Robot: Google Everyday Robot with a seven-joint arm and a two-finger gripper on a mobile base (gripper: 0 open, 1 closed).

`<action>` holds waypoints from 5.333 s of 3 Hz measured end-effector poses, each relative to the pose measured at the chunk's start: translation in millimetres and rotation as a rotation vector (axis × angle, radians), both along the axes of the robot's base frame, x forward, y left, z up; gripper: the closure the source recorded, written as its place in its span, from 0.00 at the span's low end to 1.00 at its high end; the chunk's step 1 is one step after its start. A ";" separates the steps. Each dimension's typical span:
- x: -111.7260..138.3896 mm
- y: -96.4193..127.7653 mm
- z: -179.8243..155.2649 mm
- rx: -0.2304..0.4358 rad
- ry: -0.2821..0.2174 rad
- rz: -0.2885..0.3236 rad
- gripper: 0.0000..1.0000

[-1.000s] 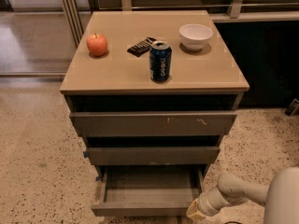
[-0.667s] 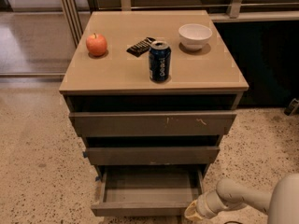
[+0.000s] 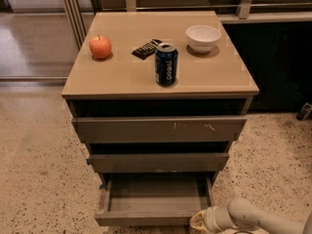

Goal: Close bottom drawer

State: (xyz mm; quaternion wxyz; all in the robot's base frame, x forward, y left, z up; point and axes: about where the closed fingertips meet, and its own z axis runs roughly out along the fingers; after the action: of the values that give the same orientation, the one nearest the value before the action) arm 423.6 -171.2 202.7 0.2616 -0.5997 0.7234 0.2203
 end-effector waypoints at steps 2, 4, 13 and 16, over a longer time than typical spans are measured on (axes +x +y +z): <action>18.7 4.1 -15.5 0.033 -0.105 -0.014 1.00; 52.4 -2.7 -35.5 0.042 -0.109 -0.063 1.00; 99.5 -9.5 -21.1 0.185 0.103 -0.068 1.00; 92.3 -13.8 -19.7 0.079 0.181 -0.056 0.39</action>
Offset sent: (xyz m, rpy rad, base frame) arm 0.0363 -0.0006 -0.0257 0.0391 -0.1454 -0.0322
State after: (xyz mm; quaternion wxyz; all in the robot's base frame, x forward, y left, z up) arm 515.8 -185.0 183.0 0.2248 -0.5463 0.7512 0.2945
